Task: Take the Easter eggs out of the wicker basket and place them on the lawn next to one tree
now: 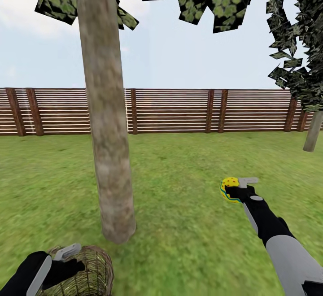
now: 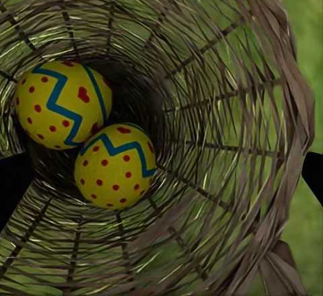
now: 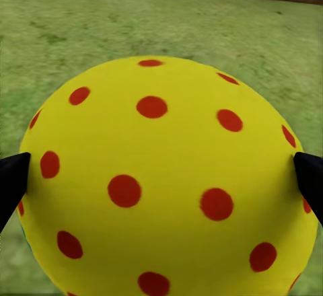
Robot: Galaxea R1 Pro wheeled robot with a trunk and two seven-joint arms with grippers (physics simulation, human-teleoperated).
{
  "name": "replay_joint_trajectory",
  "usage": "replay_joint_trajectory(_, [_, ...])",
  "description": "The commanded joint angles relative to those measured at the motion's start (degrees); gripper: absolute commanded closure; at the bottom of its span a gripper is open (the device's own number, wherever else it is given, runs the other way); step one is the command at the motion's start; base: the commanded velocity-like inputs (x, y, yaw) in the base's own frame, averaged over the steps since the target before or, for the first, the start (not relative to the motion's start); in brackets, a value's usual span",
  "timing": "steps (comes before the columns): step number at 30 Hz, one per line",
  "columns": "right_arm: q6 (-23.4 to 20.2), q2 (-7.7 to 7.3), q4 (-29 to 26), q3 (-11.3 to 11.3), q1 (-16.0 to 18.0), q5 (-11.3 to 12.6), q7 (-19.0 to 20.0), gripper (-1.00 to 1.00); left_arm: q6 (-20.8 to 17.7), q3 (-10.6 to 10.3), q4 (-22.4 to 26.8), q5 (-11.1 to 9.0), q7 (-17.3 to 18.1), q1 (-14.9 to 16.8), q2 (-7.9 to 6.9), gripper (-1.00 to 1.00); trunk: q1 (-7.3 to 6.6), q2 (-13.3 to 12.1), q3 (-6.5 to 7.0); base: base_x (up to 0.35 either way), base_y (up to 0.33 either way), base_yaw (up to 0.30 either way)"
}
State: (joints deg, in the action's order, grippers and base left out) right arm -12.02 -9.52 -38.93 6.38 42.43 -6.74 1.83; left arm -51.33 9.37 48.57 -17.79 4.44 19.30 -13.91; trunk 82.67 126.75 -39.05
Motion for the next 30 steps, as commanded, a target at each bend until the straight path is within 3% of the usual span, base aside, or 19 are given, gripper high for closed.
replay_joint_trajectory(1, [-0.4, 0.15, -0.1, 0.1, 0.0, -0.6, 0.2, 1.00, -0.3, 0.3, 0.1, 0.4, 0.5, 0.0, -0.05, -1.00, 0.22, 0.4, -0.25, 0.000, 0.000, 0.000])
replay_joint_trajectory(8, [-0.4, 0.32, 0.0, 0.1, 0.0, -0.6, 0.2, 1.00, -0.3, 0.6, 0.6, 0.5, 0.7, 0.0, -0.63, -1.00, 1.75, 3.3, -1.51, 0.000, 0.000, 0.000])
replay_joint_trajectory(30, [-0.4, 0.55, 0.0, 0.1, 0.0, -0.7, 0.1, 1.00, -0.3, 0.6, 0.6, 0.5, 0.6, 0.0, -0.33, -1.00, 6.59, 12.1, -5.46, 0.000, 0.000, 0.000])
